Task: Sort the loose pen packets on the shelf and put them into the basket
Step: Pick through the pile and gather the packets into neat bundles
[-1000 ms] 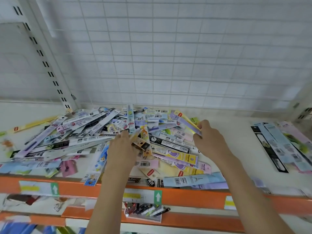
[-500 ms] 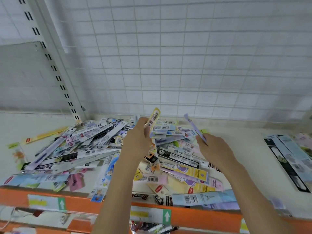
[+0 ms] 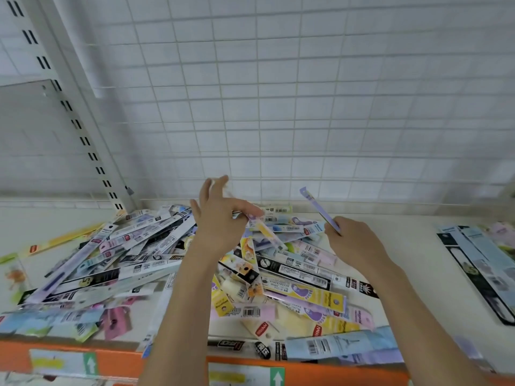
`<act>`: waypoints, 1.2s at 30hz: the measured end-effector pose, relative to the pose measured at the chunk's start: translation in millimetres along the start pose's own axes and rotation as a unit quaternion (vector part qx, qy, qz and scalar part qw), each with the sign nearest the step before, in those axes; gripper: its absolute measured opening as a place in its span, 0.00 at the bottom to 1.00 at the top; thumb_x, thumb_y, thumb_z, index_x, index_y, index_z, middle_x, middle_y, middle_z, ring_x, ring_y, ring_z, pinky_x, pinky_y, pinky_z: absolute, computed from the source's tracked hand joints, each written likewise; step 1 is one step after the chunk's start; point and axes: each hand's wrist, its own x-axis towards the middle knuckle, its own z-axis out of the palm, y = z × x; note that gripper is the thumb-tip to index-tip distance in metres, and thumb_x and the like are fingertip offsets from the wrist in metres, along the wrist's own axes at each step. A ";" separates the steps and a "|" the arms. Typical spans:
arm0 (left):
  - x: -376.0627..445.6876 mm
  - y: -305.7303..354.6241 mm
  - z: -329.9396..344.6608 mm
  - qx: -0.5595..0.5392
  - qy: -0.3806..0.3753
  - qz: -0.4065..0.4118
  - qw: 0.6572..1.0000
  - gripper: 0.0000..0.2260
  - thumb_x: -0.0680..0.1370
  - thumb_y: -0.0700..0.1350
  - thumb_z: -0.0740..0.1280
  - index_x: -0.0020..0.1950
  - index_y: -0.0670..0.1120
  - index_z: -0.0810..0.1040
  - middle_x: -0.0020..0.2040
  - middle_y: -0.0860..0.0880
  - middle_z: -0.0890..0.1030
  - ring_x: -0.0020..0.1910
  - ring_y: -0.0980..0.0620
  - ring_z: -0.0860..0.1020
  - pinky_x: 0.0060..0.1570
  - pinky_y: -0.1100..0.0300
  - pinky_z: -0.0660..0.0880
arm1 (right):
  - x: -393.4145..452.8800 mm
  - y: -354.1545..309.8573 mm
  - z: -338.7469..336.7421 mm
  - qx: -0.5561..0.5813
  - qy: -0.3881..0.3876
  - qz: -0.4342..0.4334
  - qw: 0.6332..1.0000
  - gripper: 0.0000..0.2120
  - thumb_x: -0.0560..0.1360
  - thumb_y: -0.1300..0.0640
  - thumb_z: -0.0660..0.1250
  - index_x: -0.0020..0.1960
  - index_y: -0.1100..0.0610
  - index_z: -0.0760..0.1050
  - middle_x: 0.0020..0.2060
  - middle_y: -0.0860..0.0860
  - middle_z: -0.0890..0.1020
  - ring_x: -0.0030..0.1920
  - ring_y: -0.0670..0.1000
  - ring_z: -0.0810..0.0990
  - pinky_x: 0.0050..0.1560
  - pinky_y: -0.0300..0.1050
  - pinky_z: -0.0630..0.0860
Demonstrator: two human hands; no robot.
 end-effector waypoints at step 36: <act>31.9 -30.5 39.4 0.158 -0.176 -0.022 0.971 0.12 0.77 0.40 0.61 0.57 0.48 0.79 0.59 0.47 0.78 0.57 0.47 0.76 0.49 0.58 0.72 | 20.3 -25.5 22.5 -0.055 -0.037 -0.032 0.997 0.16 0.79 0.56 0.55 0.33 0.53 0.61 0.28 0.50 0.68 0.28 0.48 0.65 0.28 0.42 0.60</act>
